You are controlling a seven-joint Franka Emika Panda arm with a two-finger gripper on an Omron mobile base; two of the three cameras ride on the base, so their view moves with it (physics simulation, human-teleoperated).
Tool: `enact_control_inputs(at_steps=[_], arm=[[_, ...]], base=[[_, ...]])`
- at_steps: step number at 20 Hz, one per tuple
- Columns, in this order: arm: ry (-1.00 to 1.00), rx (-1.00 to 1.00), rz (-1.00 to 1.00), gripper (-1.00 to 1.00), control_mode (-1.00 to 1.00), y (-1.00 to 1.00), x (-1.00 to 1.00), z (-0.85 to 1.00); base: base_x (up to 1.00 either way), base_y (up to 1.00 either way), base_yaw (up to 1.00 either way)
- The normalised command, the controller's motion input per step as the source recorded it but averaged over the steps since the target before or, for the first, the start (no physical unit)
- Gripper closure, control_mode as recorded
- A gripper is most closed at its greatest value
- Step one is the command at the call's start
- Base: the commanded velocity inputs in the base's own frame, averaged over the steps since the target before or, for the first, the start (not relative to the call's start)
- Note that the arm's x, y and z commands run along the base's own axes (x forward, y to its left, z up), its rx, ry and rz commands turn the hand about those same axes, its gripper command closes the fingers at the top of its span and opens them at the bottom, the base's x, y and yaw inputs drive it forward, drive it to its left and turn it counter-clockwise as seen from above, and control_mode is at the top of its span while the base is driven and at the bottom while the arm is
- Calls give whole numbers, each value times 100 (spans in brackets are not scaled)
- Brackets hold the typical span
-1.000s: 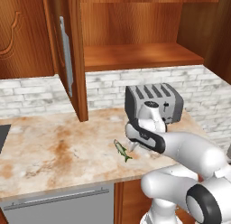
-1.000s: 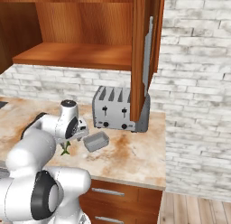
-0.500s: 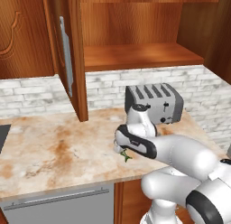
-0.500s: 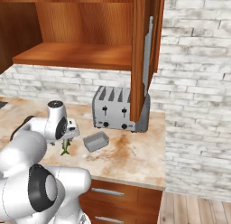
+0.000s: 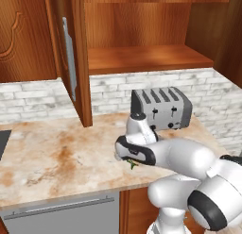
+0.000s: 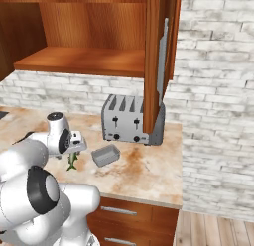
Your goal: Retrieve the tupperware from the cabinet, then place the raw meat into the tupperware to avoid contamination.
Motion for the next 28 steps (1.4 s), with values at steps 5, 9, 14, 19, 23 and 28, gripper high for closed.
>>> enact_control_inputs(at_steps=[5, 9, 14, 19, 23, 28], arm=[[0, -5, -7, -100, -100, 1, 31, -18], [0, -1, -3, -100, -100, 0, 26, -30], [0, 0, -3, -100, -100, 1, 22, -27], [0, 0, -3, -100, -100, 1, 22, -17], [0, 0, -4, -100, -100, 7, 19, -12], [0, 0, -3, -100, -100, 20, 13, -20]], base=[[0, 0, 0], [0, 0, 0], [0, 0, 0], [0, 0, 0], [0, 0, 0], [0, 0, 0]])
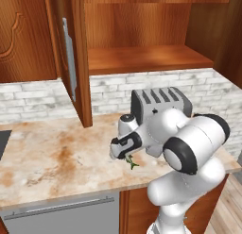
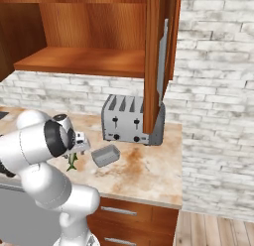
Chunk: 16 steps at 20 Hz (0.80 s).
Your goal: Retrieve the tupperware from the cabinet, then place the raw meat into the tupperware to avoid contamination.
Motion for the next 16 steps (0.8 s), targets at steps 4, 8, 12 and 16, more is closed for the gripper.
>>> enact_control_inputs(at_steps=[4, 8, 12, 16], arm=[[0, 0, -3, 100, -100, 26, 11, -33], [0, 0, -1, 100, -100, 7, 0, -32], [0, 0, -1, 100, -100, 0, 0, -32], [0, 0, 0, 100, -100, 0, 0, -27]], base=[[0, 0, 0], [0, 0, 0], [0, 0, 0], [0, 0, 0]])
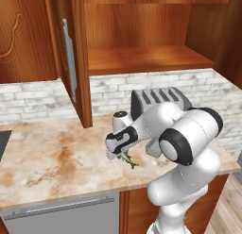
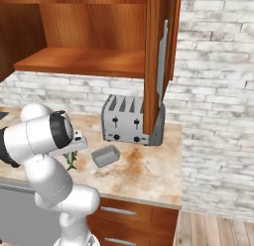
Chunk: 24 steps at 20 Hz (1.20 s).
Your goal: Retrieve the tupperware from the cabinet, then place the raw meat into the tupperware to avoid contamination.
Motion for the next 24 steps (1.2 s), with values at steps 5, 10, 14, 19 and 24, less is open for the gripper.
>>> enact_control_inputs(at_steps=[5, 10, 14, 19, 24], arm=[[-2, 0, -1, 100, -100, 0, -2, -6], [-1, 0, -3, 100, -100, 0, -14, 19], [0, 0, -5, 100, -100, 0, -14, 28], [0, 0, -8, 100, -100, 0, 0, 26], [1, 0, -12, 100, -100, 0, 0, 26]], base=[[0, 0, 0], [0, 0, 0], [0, 0, 0], [0, 0, 0], [0, 0, 0]])
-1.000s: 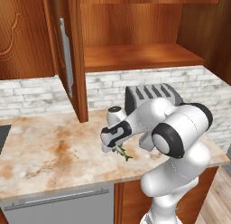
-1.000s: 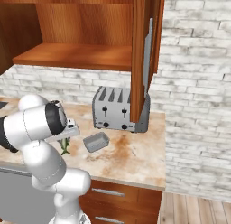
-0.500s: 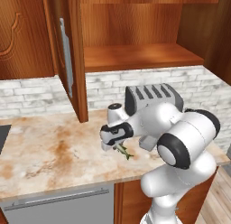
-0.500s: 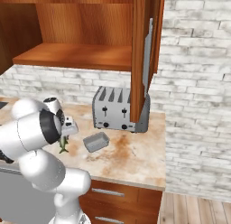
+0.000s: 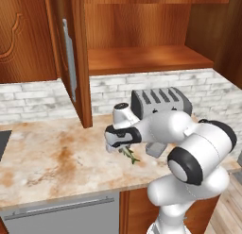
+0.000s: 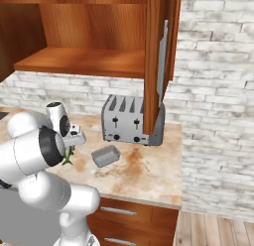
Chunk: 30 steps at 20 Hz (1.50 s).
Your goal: Retrieve the tupperware from the cabinet, then place the raw meat into the tupperware to avoid contamination.
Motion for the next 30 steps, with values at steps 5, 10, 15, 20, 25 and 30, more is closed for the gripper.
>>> enact_control_inputs(at_steps=[5, 10, 15, 20, 25, 30], arm=[[0, 0, -15, 100, -100, 0, 0, 19], [0, 0, -17, 100, -100, -12, 0, 9], [0, 0, -18, 100, -100, -31, 0, 8], [0, 0, -17, 100, -100, -39, 0, 10], [0, 0, -16, 100, -100, -37, 4, 8], [0, 0, -15, 100, -100, -34, 8, 4]], base=[[0, 0, 0], [0, 0, 0], [0, 0, 0], [0, 0, 0], [0, 0, 0], [0, 0, 0]])
